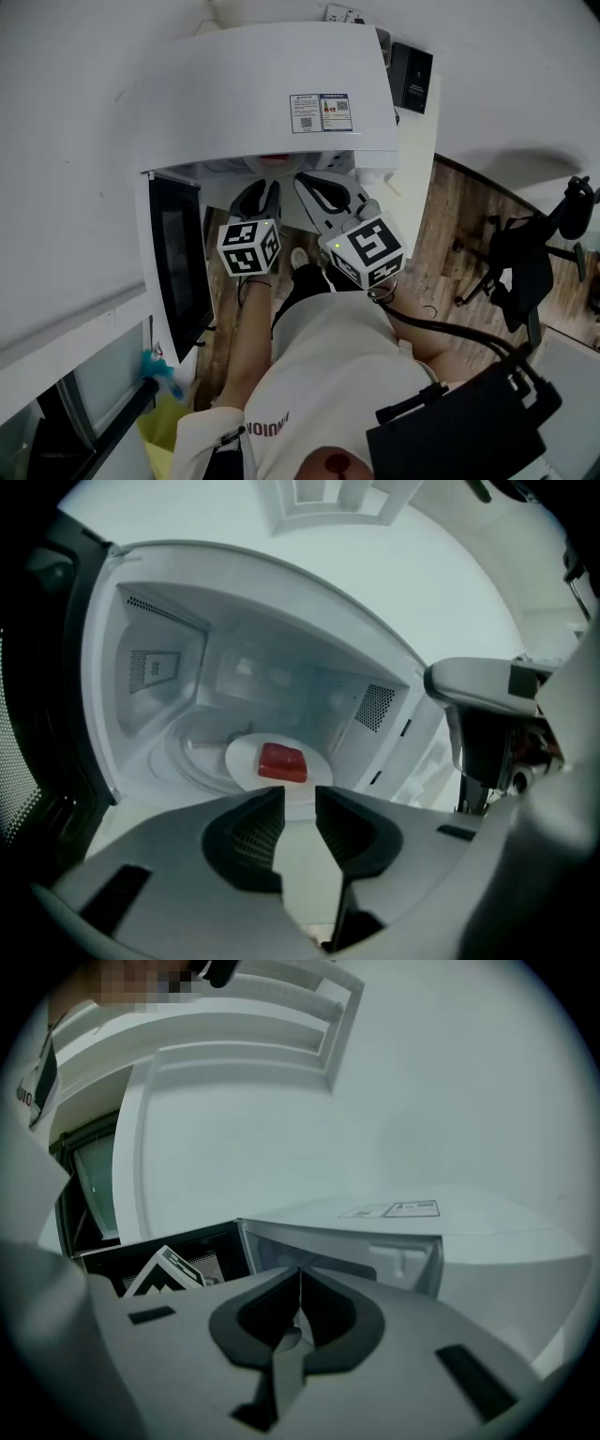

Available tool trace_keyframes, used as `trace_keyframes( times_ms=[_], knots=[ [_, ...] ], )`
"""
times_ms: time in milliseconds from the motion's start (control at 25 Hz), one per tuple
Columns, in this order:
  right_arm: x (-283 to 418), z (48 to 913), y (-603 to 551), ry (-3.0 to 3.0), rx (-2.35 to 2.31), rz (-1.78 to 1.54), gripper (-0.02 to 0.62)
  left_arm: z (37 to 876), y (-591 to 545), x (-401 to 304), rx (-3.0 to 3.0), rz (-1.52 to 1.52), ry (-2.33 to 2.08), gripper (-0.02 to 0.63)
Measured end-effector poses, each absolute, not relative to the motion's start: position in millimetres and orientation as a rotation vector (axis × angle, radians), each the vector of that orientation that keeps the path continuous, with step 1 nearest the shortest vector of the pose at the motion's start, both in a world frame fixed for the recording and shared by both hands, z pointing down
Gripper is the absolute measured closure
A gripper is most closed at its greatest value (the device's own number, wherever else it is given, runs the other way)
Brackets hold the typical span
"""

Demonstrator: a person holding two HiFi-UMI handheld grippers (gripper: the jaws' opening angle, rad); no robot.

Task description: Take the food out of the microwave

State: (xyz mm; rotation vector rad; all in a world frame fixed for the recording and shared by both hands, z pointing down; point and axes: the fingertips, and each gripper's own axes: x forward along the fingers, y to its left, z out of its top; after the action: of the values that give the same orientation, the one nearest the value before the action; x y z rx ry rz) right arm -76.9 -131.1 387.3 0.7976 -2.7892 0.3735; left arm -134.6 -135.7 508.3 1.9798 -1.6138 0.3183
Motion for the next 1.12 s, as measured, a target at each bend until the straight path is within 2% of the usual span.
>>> trace_keyframes(
  times_ms=[1120],
  knots=[
    [-79,395,-141,-2.750,0.829,0.380,0.572,543,-150,-135,1.736,0.038,-1.423,0.480]
  ],
)
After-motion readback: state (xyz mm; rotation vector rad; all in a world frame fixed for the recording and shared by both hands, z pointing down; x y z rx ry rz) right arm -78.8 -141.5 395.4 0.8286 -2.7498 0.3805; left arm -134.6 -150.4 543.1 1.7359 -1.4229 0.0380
